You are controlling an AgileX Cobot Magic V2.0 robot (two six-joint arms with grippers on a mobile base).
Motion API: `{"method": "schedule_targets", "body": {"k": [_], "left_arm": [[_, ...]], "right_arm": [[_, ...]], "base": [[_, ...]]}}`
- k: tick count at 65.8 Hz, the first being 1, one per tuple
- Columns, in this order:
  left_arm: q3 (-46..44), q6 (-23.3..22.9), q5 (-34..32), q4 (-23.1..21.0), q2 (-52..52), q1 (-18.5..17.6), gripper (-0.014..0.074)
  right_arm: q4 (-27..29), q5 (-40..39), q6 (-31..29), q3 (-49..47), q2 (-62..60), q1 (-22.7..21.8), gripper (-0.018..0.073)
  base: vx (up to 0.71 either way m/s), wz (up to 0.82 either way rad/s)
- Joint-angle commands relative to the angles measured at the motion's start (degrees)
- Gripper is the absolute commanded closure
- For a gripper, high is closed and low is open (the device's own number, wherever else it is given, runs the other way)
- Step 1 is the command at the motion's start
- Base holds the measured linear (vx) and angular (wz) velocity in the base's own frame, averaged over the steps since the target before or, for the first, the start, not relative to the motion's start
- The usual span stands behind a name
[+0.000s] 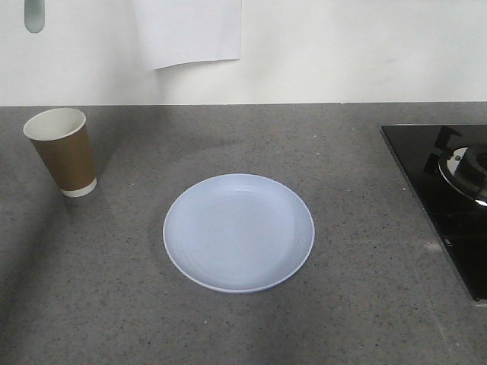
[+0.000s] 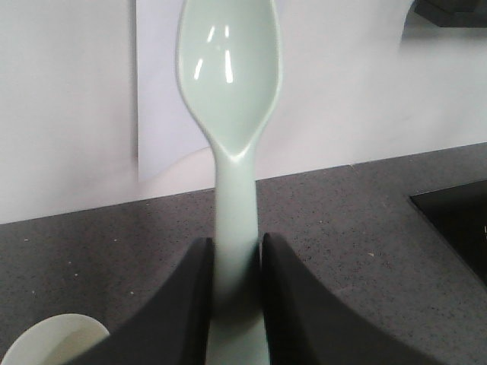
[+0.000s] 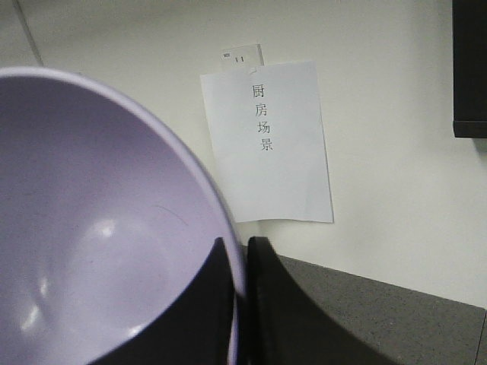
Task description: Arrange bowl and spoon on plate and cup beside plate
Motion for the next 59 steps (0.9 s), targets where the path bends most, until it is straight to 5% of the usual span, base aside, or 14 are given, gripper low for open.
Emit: {"method": "schedule_targets", "body": {"k": [1,59], "left_arm": [[-1.52,0.02,-3.35,-1.58,-1.76,-0.27,0.0602],[-1.52,0.02,-3.35,-1.58,-1.76,-0.27,0.0602]], "right_arm": [[4.34,-0.97,-0.58,-1.47,-1.31,-0.25,0.0564],[4.34,-0.97,-0.58,-1.47,-1.31,-0.25,0.0564]], "base": [[0.03,-0.01],[0.02,-0.01]]}}
